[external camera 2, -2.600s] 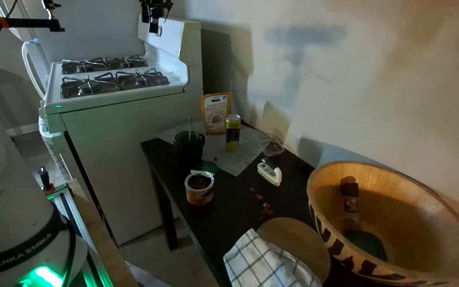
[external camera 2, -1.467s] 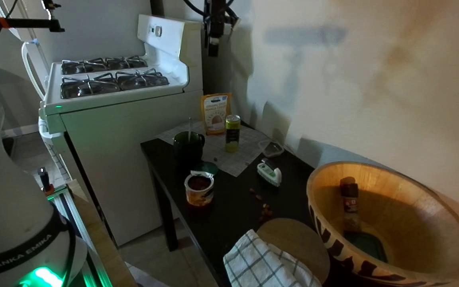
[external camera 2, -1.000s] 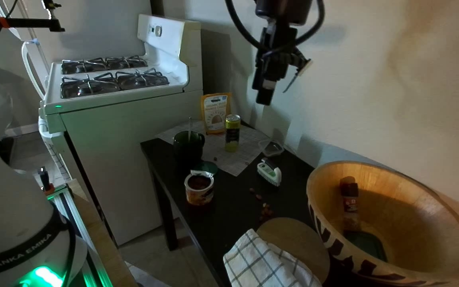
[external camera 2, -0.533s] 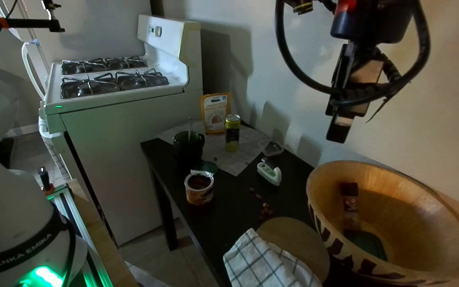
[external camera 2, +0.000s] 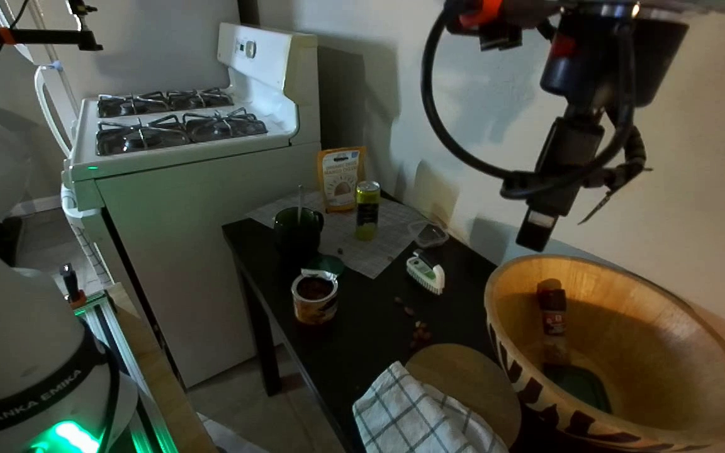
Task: Remove the bottle from the brown bowl
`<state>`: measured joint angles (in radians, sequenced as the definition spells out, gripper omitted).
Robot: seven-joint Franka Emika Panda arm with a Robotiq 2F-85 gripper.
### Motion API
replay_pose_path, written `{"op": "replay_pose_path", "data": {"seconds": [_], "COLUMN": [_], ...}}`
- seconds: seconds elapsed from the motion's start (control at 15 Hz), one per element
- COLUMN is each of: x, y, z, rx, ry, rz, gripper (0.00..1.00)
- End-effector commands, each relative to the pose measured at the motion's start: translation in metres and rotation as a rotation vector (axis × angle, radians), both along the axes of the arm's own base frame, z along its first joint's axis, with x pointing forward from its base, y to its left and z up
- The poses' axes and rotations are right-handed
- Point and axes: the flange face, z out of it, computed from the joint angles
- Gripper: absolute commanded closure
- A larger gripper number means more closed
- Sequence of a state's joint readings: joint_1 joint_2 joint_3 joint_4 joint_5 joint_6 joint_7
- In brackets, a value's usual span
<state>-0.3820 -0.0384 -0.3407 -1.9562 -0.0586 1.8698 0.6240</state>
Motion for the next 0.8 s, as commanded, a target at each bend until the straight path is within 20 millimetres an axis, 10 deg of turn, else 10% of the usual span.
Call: {"op": "replay_pose_path", "data": {"seconds": [0.0,0.47,0.73], "x": [0.021,0.066,0.072], "y": [-0.05,-0.118,-0.117], "z": [-0.044,-0.106,-0.114], "rx": [0.026,0.1,0.096], "ry": [-0.006,-0.045,-0.049], "rz": [-0.196,-0.559,-0.568], "gripper": [0.0,0.0,0.0]}}
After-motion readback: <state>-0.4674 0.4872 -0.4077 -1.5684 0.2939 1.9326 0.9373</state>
